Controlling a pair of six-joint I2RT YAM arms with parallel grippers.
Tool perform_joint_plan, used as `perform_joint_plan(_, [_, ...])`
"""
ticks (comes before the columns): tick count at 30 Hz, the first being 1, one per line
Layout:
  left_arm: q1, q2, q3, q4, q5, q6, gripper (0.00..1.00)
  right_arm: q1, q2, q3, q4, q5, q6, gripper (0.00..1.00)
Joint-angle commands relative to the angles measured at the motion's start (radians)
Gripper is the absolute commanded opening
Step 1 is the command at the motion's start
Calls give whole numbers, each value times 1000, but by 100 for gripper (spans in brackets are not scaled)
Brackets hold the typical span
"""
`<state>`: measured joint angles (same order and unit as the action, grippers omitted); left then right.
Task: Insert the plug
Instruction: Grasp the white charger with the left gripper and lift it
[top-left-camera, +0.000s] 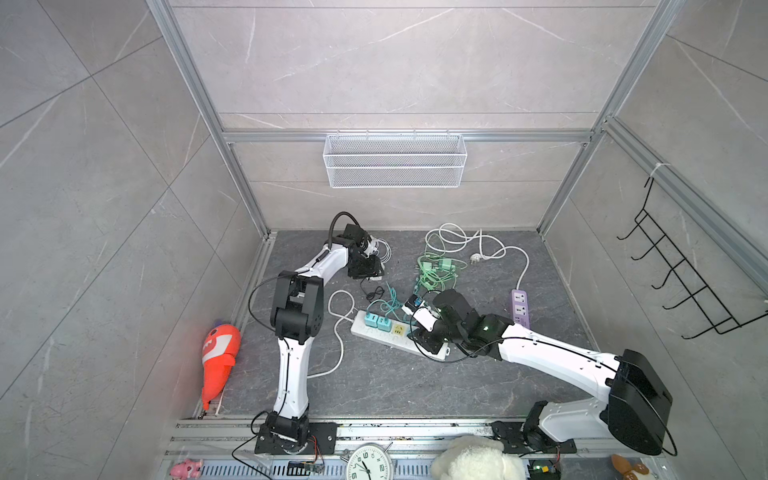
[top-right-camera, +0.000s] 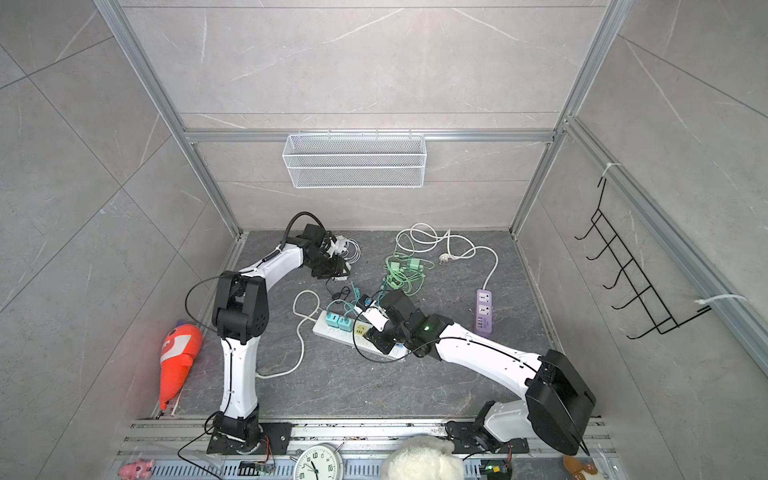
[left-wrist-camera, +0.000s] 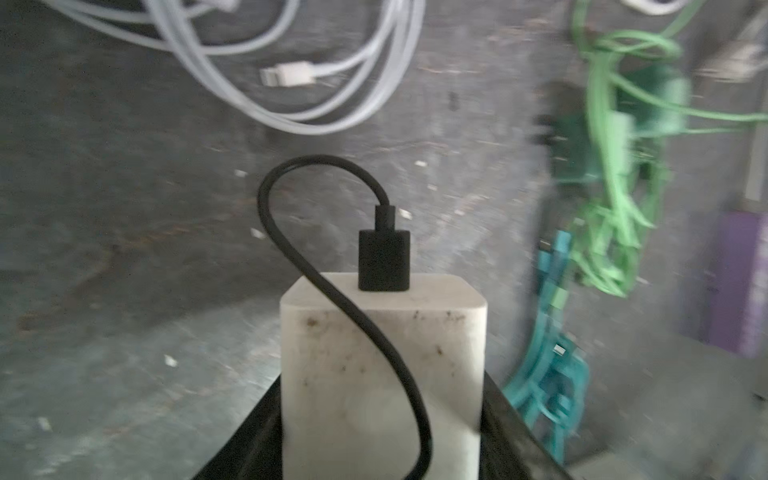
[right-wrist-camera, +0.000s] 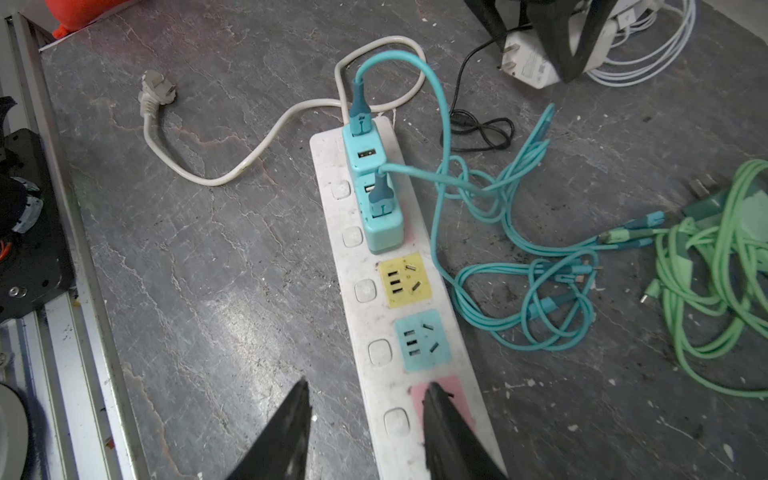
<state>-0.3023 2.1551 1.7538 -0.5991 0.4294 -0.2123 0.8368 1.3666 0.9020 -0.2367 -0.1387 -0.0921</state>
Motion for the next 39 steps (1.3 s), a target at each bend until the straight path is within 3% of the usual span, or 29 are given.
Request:
perform_joint_plan(1, [6, -159, -66, 226, 285, -46, 46, 5, -36, -8, 2, 66, 32, 47])
perform_joint_plan(5, [7, -217, -131, 360, 378, -66, 47, 4, -85, -34, 36, 168, 84, 47])
perform_joint_plan(11, [7, -325, -260, 586, 394, -108, 47, -2, -203, -82, 83, 271, 194, 47])
perform_joint_plan(16, [-1, -406, -398, 883, 427, -214, 47, -4, -276, -97, 106, 441, 312, 47])
perform_joint_plan(21, [-7, -446, -591, 1281, 252, -433, 46, -5, -280, -76, 135, 498, 414, 47])
perform_joint_plan(25, [-33, -462, -632, 1268, 62, -627, 44, -5, -245, -53, 186, 487, 445, 47])
perform_joint_plan(28, [-80, -506, -674, 1246, -46, -660, 43, -6, -189, -34, 253, 460, 454, 47])
perform_joint_plan(31, [-124, -547, -722, 1281, -112, -651, 43, -9, -129, 1, 294, 444, 477, 47])
perform_joint_plan(34, [-132, -582, -784, 1273, -199, -752, 42, -24, -83, 37, 335, 410, 504, 47])
perform_joint_plan(39, [-134, -629, -841, 1236, -267, -908, 40, -39, 0, 52, 440, 345, 432, 46])
